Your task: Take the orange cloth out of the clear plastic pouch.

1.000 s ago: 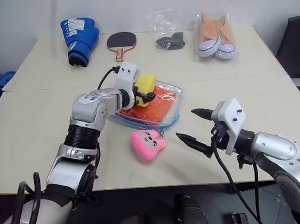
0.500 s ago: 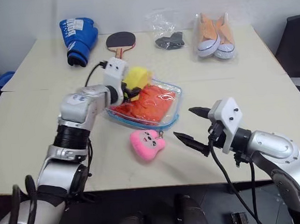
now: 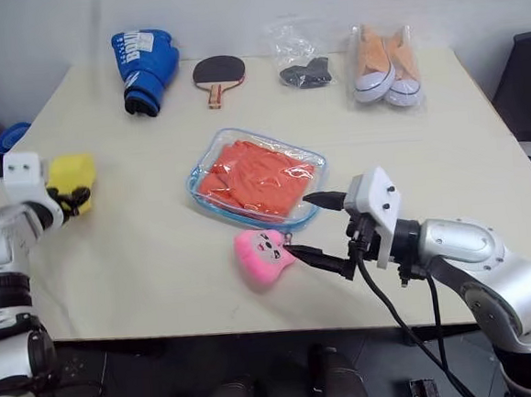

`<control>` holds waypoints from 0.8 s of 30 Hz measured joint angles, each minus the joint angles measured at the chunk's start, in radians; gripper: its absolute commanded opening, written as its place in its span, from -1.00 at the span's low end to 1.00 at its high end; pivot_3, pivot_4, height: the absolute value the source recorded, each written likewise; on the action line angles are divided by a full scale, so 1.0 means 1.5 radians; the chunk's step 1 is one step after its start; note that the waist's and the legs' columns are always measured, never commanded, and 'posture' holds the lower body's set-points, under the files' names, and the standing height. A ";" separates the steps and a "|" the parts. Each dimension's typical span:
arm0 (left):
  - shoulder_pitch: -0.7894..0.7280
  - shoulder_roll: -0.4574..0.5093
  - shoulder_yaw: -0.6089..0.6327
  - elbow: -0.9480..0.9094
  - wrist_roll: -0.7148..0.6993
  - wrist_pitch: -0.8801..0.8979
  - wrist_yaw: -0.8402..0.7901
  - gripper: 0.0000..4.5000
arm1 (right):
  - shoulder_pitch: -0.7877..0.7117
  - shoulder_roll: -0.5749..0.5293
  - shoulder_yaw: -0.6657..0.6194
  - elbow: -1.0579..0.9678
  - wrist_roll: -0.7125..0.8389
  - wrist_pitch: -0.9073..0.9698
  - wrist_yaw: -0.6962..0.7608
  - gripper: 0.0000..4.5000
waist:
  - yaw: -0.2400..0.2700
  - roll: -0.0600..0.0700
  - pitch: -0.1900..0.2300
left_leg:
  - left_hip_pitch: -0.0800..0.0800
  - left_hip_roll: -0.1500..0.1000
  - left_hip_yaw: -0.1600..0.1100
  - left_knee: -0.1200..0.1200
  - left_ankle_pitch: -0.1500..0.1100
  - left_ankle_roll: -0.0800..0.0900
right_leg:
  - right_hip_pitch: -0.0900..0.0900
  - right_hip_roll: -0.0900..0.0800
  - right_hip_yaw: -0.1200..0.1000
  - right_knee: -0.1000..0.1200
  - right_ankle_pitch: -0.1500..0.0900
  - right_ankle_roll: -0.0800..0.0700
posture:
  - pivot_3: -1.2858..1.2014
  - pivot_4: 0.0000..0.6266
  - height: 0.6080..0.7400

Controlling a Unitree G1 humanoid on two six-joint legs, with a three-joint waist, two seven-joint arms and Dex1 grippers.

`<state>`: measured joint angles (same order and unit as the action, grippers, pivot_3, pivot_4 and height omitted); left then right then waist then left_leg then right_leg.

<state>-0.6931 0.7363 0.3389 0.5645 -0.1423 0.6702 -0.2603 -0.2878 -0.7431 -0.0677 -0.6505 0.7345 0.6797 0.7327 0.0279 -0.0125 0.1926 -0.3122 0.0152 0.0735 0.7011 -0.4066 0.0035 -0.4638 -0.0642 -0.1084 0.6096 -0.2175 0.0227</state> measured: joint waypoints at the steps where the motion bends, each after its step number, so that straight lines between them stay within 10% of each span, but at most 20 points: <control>1: 0.005 -0.001 0.007 -0.003 -0.006 -0.005 0.000 0.22 | -0.006 0.000 0.004 0.007 0.000 0.000 0.004 1.00 | 0.000 -0.002 -0.001 | -0.001 0.000 -0.001 0.000 0.000 0.000 | 0.000 0.000 -0.001 0.000 0.000 0.000 | 0.03 -0.52 1.00; 8: 0.078 -0.013 0.027 -0.063 -0.015 0.018 0.020 0.99 | -0.022 0.000 0.016 0.028 -0.001 -0.001 0.030 1.00 | -0.006 -0.003 -0.001 | -0.001 0.000 -0.001 0.000 0.000 0.000 | 0.000 0.000 -0.001 0.000 0.000 0.000 | 0.03 -0.52 1.00; 17: 0.110 0.049 0.091 -0.115 -0.058 0.056 -0.019 0.99 | -0.030 0.000 0.016 0.045 -0.006 -0.002 0.048 1.00 | -0.005 -0.003 -0.002 | -0.001 0.000 -0.001 0.000 0.000 0.000 | -0.001 -0.001 -0.001 0.000 0.000 0.000 | 0.03 -0.52 1.00; 24: 0.186 0.226 0.181 -0.187 -0.215 0.039 -0.378 0.99 | -0.013 0.000 0.014 0.045 -0.007 -0.003 0.048 1.00 | -0.014 -0.005 -0.001 | -0.002 0.000 -0.002 0.000 -0.001 0.000 | -0.001 -0.001 -0.002 -0.001 0.000 -0.001 | 0.03 -0.52 1.00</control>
<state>-0.4144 1.0753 0.6102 0.2846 -0.4651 0.7288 -0.8273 -0.3076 -0.7429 -0.0466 -0.5833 0.7235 0.6750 0.8047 0.0074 -0.0207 0.1906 -0.3153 0.0159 0.0701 0.7013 -0.4075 0.0029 -0.4653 -0.0659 -0.1115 0.6077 -0.2179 0.0218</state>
